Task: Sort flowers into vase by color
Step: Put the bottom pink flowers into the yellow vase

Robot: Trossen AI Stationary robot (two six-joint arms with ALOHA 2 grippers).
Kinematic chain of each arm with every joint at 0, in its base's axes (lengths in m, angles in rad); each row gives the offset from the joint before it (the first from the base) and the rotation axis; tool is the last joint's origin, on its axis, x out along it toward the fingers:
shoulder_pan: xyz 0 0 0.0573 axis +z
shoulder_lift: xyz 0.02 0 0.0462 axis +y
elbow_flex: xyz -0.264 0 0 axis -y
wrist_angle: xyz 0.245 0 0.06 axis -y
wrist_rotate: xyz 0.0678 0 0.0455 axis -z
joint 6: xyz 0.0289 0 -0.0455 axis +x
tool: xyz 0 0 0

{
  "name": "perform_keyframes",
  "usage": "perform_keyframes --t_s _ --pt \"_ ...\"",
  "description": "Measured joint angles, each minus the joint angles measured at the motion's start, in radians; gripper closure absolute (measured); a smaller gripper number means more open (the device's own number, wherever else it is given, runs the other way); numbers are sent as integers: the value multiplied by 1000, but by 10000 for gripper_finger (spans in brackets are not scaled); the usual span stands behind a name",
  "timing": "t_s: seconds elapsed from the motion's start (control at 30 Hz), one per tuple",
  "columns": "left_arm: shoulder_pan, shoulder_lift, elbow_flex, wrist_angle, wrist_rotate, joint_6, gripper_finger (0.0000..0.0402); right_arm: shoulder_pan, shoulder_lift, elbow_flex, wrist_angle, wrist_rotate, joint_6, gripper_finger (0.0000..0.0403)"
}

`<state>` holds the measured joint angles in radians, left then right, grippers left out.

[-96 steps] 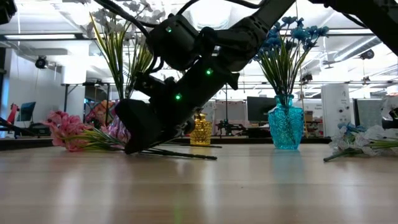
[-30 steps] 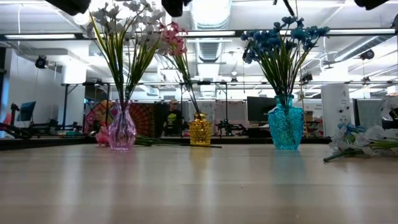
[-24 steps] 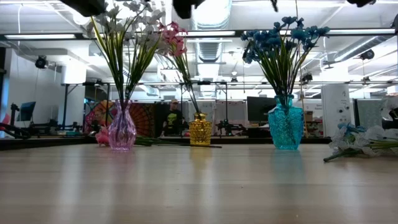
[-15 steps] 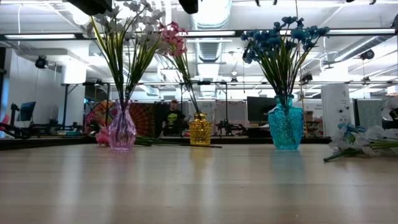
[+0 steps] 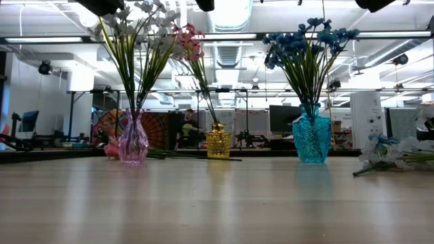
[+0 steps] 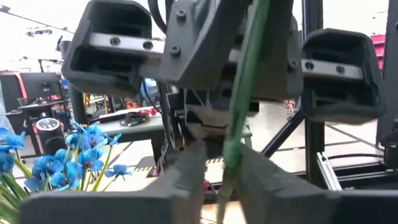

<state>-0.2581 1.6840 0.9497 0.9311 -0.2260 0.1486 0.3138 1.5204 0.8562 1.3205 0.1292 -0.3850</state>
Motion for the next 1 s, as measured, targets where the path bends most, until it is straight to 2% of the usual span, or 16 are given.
perform_keyframes --t_s 0.1,0.27,0.37,0.5,0.63,0.77,0.9,1.0 --pt "0 0 -1 -10 0 -3 392 0 -7 0 -8 6 29 390" --pt "0 -3 -2 -26 -2 -13 394 0 -57 1 -139 23 79 384" --pt "2 -18 -2 -57 -13 -18 397 0 -97 1 -209 32 113 361" --pt "5 -50 -2 -103 -28 -27 398 0 -179 1 -340 58 151 311" --pt "12 -103 0 -204 -40 -31 399 0 -280 43 -638 114 178 260" --pt "21 -155 3 -345 -117 -29 399 0 -342 171 -1026 167 208 218" --pt "23 -173 3 -414 -179 -27 399 0 -317 329 -1363 246 230 185" --pt "29 -173 3 -431 -185 -27 399 0 -283 412 -1481 257 233 165"
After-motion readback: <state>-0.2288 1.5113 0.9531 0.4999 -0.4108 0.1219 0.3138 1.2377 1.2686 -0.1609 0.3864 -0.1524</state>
